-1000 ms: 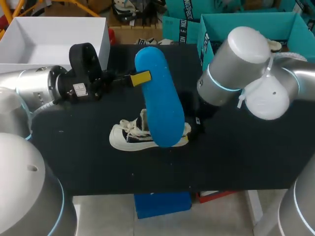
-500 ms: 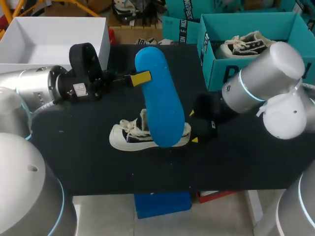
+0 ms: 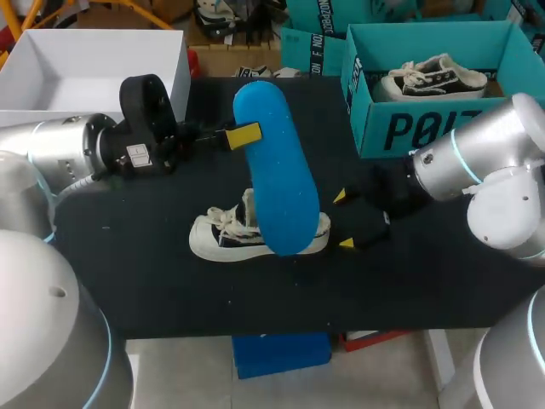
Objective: Take the shoe out of the shoebox, open the shoe tongue, remove and reinsert the insole, then place the shoe into the shoebox
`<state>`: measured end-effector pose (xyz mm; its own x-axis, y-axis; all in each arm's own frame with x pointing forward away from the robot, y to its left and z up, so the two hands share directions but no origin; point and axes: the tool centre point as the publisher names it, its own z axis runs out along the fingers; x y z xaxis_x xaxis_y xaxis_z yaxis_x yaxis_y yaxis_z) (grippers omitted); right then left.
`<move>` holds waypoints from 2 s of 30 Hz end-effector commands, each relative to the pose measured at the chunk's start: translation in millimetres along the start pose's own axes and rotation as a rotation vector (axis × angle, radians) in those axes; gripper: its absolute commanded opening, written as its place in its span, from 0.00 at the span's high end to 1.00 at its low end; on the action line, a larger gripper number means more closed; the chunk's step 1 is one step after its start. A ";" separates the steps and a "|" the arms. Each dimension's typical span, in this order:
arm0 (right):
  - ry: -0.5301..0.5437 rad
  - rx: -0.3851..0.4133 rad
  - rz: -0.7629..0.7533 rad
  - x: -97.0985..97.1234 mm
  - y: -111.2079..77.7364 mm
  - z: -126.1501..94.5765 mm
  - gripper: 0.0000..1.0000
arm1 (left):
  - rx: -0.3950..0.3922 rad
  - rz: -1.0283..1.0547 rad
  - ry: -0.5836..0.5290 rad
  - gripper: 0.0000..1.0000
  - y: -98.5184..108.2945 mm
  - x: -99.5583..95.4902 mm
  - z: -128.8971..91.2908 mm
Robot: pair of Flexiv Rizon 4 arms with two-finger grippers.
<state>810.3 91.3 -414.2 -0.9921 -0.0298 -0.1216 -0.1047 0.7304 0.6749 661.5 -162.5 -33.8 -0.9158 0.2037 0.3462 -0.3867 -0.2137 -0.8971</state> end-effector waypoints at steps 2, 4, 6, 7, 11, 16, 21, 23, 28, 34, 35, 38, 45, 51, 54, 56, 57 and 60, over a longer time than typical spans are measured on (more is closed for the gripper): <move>0.006 -0.082 0.007 -5.7 -6.4 6.1 0.00 | 0.002 0.002 -0.002 1.00 1.8 0.1 1.0; 0.007 -0.079 0.010 -6.6 -7.4 6.2 0.00 | 0.002 0.002 -0.002 1.00 1.8 0.1 1.0; 0.008 -0.071 0.014 -7.4 -8.3 5.5 0.00 | 0.002 0.002 -0.002 1.00 1.8 0.1 1.0; 0.008 -0.067 0.014 -7.7 -7.7 4.7 0.00 | 0.002 0.002 -0.002 1.00 1.8 0.1 1.0; 0.020 -0.010 0.021 -8.3 -7.2 1.0 0.00 | 0.002 0.002 -0.002 1.00 1.8 0.1 1.0; 0.029 0.095 0.032 -11.2 -4.8 -7.0 0.00 | 0.002 0.002 -0.002 1.00 1.8 0.1 1.0; 0.044 0.219 0.023 -17.7 4.7 -14.5 0.00 | 0.002 0.002 -0.002 1.00 1.8 0.1 1.0; 0.057 0.281 0.011 -20.8 9.5 -16.1 0.00 | 0.002 0.002 -0.002 1.00 1.8 0.1 1.0; 0.071 0.345 -0.002 -29.2 23.4 -17.7 0.00 | 0.002 0.002 -0.002 1.00 1.8 0.1 1.0; 0.088 0.410 -0.023 -39.0 44.3 -13.3 0.00 | 0.002 0.002 -0.002 1.00 1.8 0.1 1.0; 0.089 0.415 -0.029 -40.7 48.4 -12.1 0.00 | 0.002 0.002 -0.002 1.00 1.8 0.1 1.0; 0.097 0.447 -0.048 -45.2 57.8 -8.0 0.00 | 0.002 0.002 -0.002 1.00 1.8 0.1 1.0; 0.123 0.527 -0.060 -46.7 73.2 8.2 0.00 | 0.002 0.002 -0.002 1.00 1.8 0.1 1.0; 0.147 0.603 -0.073 -44.6 86.5 18.9 0.00 | 0.002 0.002 -0.002 1.00 1.8 0.1 1.0; 0.156 0.622 -0.077 -43.9 91.9 22.8 0.00 | 0.002 0.002 -0.002 1.00 1.8 0.1 1.0; 0.157 0.631 -0.079 -43.3 95.5 25.4 0.00 | 0.002 0.002 -0.002 1.00 1.8 0.1 1.0; 0.160 0.635 -0.081 -42.7 97.2 26.9 0.00 | 0.002 0.002 -0.002 1.00 1.8 0.1 1.0; 0.165 0.651 -0.085 -40.2 100.9 31.2 0.00 | 0.002 0.002 -0.002 1.00 1.8 0.1 1.0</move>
<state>840.5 178.8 -361.8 -0.9848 -0.1732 -0.0119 -0.1712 0.9573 0.2328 661.4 -162.5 -33.8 -0.9158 0.2037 0.3462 -0.3867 -0.2135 -0.8972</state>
